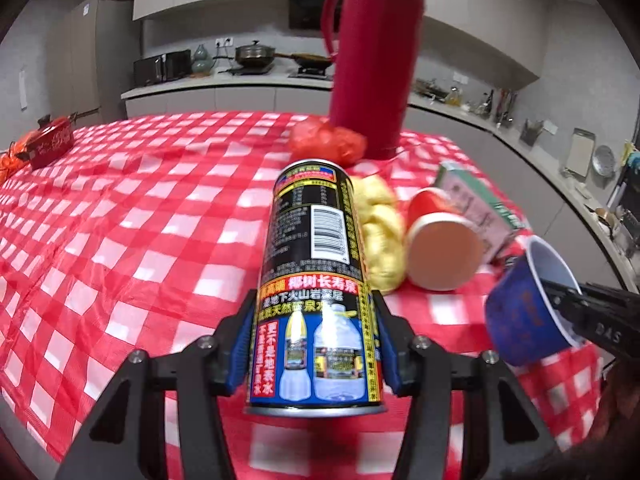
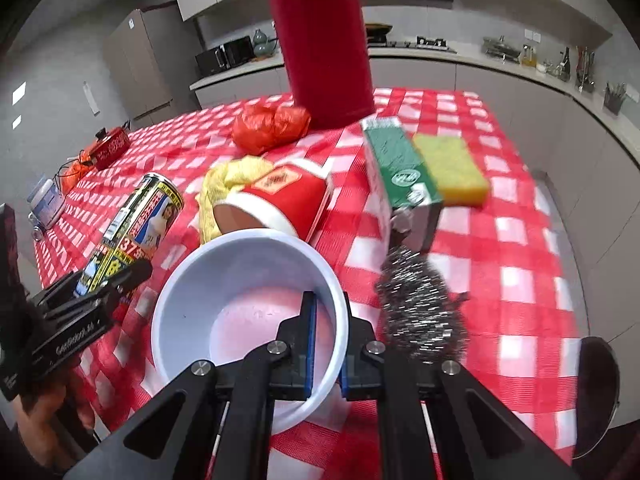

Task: Collect trash
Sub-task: 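Grasp the black spray can with the left tool while the right tool grasps the blue cup, then carry the spray can and blue cup over the black bin with both tools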

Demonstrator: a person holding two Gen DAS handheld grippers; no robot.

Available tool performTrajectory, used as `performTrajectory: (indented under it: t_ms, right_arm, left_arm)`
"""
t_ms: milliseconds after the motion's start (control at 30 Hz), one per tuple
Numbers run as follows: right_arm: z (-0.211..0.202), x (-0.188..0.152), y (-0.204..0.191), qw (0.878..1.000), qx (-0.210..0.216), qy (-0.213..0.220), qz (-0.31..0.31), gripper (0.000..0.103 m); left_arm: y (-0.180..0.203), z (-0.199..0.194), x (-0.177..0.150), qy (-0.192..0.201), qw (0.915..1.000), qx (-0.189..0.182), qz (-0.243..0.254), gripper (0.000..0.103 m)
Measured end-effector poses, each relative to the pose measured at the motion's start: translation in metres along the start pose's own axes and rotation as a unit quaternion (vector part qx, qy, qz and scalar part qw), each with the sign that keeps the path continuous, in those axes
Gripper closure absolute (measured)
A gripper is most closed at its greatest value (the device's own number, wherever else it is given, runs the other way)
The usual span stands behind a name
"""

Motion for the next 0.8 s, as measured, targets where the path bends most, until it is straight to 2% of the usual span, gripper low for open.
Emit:
performTrajectory:
  t_ms: [233, 400, 800]
  right_arm:
    - [-0.040, 0.015, 0.034, 0.999, -0.018, 0.031, 0.019, 0.094]
    - [-0.072, 0.019, 0.073, 0.997, -0.035, 0.052, 0.039, 0.094]
    - [-0.131, 0.006, 0.163, 0.992, -0.069, 0.073, 0.081, 0.094]
  left_arm:
    - [0.041, -0.014, 0.017, 0.016, 0.9993, -0.023, 0.025, 0.049]
    - [0.080, -0.021, 0.023, 0.024, 0.9979, -0.043, 0.042, 0.049]
    - [0.170, -0.035, 0.035, 0.034, 0.9926, -0.084, 0.080, 0.049]
Point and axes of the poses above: each gripper's, at about its wrist camera, not at the fingertips, and z roughly the way its jaws point, y to its right, x to its top, the point moved 9 cm from there along z, roughly the way its jaws point, and after that the axes turned 15 degrees about z, right-handed, at the moved point
